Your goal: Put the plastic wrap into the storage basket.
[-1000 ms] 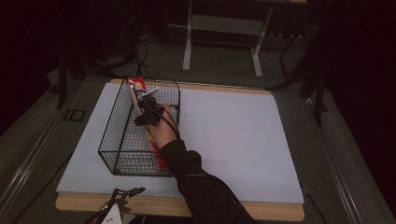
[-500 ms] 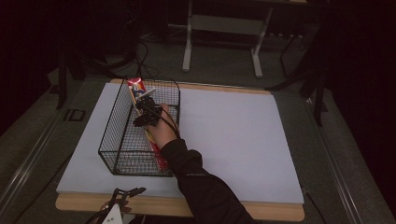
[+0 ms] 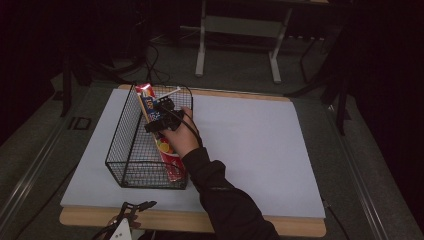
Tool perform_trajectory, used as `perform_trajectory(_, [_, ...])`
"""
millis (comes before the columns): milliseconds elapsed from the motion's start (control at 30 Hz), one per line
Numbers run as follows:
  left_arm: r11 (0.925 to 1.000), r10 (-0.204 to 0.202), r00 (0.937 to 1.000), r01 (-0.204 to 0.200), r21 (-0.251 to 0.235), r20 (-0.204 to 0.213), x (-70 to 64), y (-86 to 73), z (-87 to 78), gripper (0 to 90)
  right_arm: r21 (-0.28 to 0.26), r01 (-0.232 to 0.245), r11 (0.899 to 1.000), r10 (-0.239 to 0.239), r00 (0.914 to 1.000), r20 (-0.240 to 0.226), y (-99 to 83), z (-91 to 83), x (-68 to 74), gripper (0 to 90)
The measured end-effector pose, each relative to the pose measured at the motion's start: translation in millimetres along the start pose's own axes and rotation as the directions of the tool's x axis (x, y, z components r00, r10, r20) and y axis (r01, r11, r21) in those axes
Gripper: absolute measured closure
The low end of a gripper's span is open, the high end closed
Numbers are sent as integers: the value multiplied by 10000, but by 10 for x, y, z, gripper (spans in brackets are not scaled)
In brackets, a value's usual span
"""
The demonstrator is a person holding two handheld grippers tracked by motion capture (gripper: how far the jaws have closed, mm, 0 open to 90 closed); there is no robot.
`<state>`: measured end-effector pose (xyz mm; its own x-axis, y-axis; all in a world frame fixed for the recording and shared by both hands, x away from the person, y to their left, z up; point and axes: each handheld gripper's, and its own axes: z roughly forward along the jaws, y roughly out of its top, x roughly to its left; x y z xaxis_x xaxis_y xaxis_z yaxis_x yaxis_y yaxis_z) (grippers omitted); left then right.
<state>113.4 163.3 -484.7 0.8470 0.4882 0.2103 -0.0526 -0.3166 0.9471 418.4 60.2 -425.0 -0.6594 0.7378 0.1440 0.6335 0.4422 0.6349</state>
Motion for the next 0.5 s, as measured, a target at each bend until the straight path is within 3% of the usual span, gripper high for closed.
perform_trajectory(33, [10000,-11,10000,11,1,7,-1,0,0,1,-60,201,9998,-201,9998,8,-27,-79,-37,156])
perform_trajectory(300, [10000,-38,10000,38,36,-29,-4,-4,7,1,-512,504,9974,-521,9981,-319,-156,-401,-197,135])
perform_trajectory(500, [9999,-60,10000,60,91,-15,-3,-7,14,1,-819,894,9926,-909,9957,-149,-229,-601,-255,131])
